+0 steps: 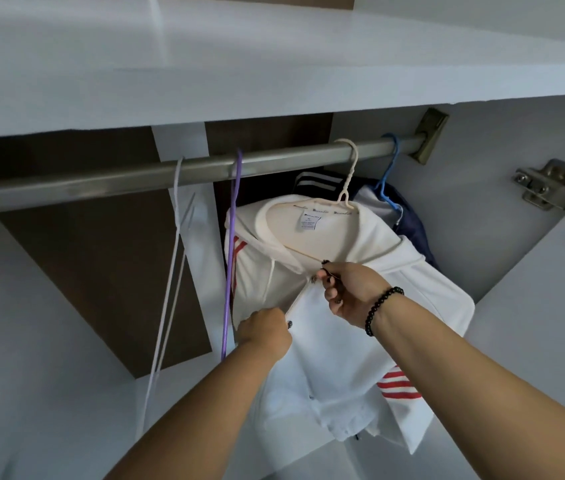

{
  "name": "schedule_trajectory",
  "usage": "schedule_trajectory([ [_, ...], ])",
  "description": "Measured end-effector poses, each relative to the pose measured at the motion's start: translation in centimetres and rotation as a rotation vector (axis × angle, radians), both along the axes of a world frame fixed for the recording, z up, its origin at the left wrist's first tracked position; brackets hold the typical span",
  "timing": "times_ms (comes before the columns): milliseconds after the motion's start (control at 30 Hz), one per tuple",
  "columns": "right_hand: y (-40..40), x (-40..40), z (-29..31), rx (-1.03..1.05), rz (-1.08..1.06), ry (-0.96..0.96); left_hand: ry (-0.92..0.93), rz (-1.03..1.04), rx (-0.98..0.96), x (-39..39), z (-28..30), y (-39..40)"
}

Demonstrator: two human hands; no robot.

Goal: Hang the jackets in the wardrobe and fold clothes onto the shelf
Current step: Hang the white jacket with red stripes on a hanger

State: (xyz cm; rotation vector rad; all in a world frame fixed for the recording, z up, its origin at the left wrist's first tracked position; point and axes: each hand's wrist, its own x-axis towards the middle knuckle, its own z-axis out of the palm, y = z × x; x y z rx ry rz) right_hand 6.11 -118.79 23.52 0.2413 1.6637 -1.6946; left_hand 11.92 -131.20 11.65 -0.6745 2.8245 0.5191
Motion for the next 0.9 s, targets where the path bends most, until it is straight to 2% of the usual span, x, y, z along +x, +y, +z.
schedule_trajectory([
  [133,0.7,0.8,-0.4,0.12,0.176,0.267,0.008,0.029,0.153,-0.4,-0.3,-0.6],
  [233,2.4,0.0,1.6,0.218,0.334,0.551,0.126,0.062,0.273,-0.6,0.4,-1.1],
  [300,3.9,-1.4,3.7,0.209,0.272,0.715,0.275,0.097,0.326,-1.3,2.1,-1.1],
  [367,5.3,-3.1,5.3,0.268,0.12,0.899,0.473,0.159,0.406,-2.5,4.6,-0.7],
  [433,6.2,-4.6,5.8,0.463,0.019,1.121,0.654,0.184,0.557,-3.8,7.7,0.0],
  [500,6.7,-5.4,5.4,0.682,0.084,1.262,0.742,0.158,0.743,-5.5,10.2,0.8],
  [567,7.0,-5.9,3.7,0.814,0.201,1.293,0.727,0.143,0.872,-7.2,12.0,1.4],
  [633,7.1,-5.8,2.0,0.854,0.21,1.315,0.67,0.13,0.941,-8.9,12.8,2.0],
  [733,7.0,-5.2,0.3,0.831,0.102,1.323,0.598,0.074,0.89,-10.6,12.9,3.0],
  [800,6.8,-4.7,-0.3,0.791,0.027,1.329,0.625,0.082,0.884,-10.9,12.5,3.6],
  [900,7.0,-3.2,-1.5,0.723,-0.06,1.361,0.605,0.048,0.731,-10.5,11.5,3.8],
])
